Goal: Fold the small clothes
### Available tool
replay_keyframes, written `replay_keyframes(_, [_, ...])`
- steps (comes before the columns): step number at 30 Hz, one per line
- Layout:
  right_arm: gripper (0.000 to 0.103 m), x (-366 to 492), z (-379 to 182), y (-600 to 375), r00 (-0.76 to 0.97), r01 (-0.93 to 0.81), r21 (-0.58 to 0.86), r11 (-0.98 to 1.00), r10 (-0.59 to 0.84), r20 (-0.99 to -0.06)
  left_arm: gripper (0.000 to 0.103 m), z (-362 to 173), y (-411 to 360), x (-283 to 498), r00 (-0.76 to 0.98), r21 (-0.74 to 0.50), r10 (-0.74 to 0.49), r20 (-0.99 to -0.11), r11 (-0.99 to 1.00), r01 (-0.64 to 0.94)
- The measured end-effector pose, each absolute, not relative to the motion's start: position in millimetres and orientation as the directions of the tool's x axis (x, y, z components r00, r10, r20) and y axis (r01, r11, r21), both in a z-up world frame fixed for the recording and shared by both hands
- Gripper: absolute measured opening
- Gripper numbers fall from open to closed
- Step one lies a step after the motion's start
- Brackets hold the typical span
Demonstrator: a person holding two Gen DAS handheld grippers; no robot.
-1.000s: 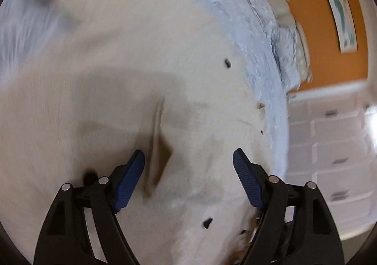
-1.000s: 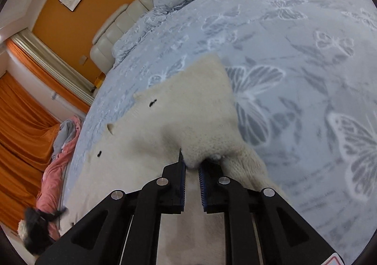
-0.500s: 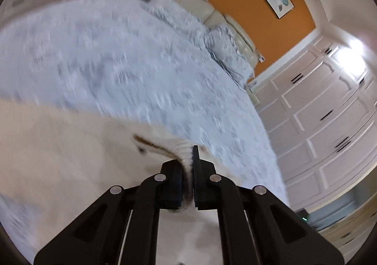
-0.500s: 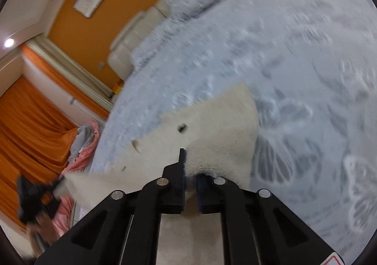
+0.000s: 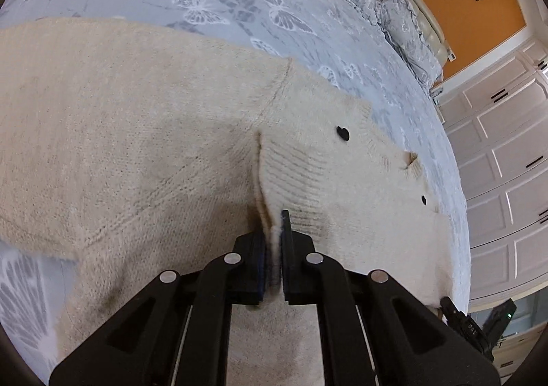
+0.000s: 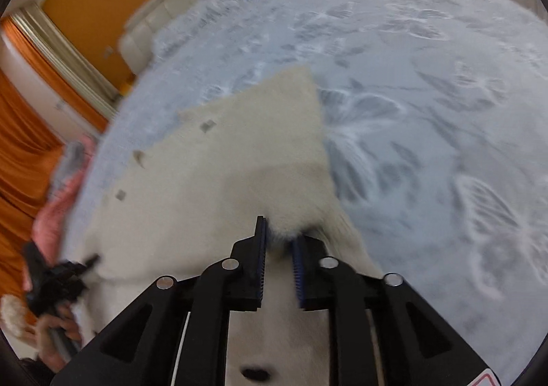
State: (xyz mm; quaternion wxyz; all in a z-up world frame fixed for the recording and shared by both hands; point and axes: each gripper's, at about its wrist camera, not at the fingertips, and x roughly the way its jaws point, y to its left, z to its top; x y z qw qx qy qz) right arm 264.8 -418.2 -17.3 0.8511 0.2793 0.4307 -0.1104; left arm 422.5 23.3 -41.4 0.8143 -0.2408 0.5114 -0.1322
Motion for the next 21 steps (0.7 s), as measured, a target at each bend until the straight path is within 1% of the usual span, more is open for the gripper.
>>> replay_keyframes(2, [0.018, 262.2, -5.5, -401.9, 0.62, 0.435, 0.337, 0.835, -0.006, -0.785, 0.007, -42.3, 22.0, 421.6, 0.444, -0.52, -0.456, -0.771, 0.854, -0.026])
replay_keyframes(3, [0.018, 266.5, 1.0, -390.0, 0.633, 0.404, 0.338, 0.85, 0.007, -0.774, 0.007, -44.4, 22.6, 420.5, 0.447, -0.518, -0.453, -0.771, 0.855, -0.028])
replay_keyframes(6, [0.017, 306.9, 17.5, -318.5, 0.639, 0.153, 0.333, 0.931, 0.164, -0.752, 0.007, -44.6, 31.7, 410.5, 0.456, -0.516, -0.444, -0.772, 0.855, -0.041])
replay_keyframes(8, [0.016, 339.8, 8.4, -262.4, 0.565, -0.014, 0.332, 0.943, 0.281, -0.776, 0.008, -43.5, 30.3, 410.4, 0.452, -0.505, -0.434, -0.779, 0.862, -0.043])
replay_keyframes(9, [0.015, 350.0, -0.5, -246.0, 0.532, -0.054, 0.329, 0.943, 0.306, -0.789, 0.008, -42.6, 30.7, 410.3, 0.45, -0.499, -0.43, -0.783, 0.866, -0.041])
replay_keyframes(11, [0.005, 367.2, -21.5, -228.7, 0.472, -0.089, 0.271, 0.959, 0.28, -0.836, 0.008, -41.0, 30.5, 411.0, 0.441, -0.488, -0.426, -0.79, 0.872, -0.033])
replay_keyframes(12, [0.003, 369.3, -27.1, -236.2, 0.468, -0.068, 0.247, 0.967, 0.249, -0.848, 0.008, -41.1, 32.7, 410.5, 0.438, -0.49, -0.43, -0.789, 0.871, -0.028])
replay_keyframes(15, [0.0, 351.6, -30.5, -300.1, 0.504, 0.072, 0.265, 0.962, 0.194, -0.841, 0.008, -43.0, 39.0, 408.8, 0.437, -0.518, -0.462, -0.772, 0.855, -0.011])
replay_keyframes(17, [0.0, 315.7, -28.9, -376.5, 0.534, 0.24, 0.278, 0.93, 0.113, -0.838, 0.009, -44.6, 47.7, 404.5, 0.447, -0.556, -0.493, -0.747, 0.831, -0.013])
replay_keyframes(18, [0.0, 301.0, -28.7, -399.2, 0.527, 0.307, 0.238, 0.921, 0.043, -0.849, 0.01, -44.4, 57.6, 399.4, 0.456, -0.594, -0.518, -0.723, 0.804, -0.028])
replay_keyframes(19, [0.0, 284.4, -28.2, -426.3, 0.527, 0.359, 0.233, 0.904, 0.009, -0.85, 0.011, -43.1, 65.7, 394.6, 0.466, -0.617, -0.531, -0.708, 0.786, -0.041])
replay_keyframes(20, [0.0, 265.2, -23.4, -452.0, 0.551, 0.387, 0.299, 0.872, 0.042, -0.833, 0.013, -40.7, 77.7, 388.5, 0.484, -0.637, -0.537, -0.691, 0.769, -0.056])
replay_keyframes(21, [0.0, 253.2, -18.2, -462.0, 0.55, 0.422, 0.293, 0.858, 0.014, -0.835, 0.019, -36.1, 97.9, 379.8, 0.513, -0.656, -0.533, -0.673, 0.751, -0.081])
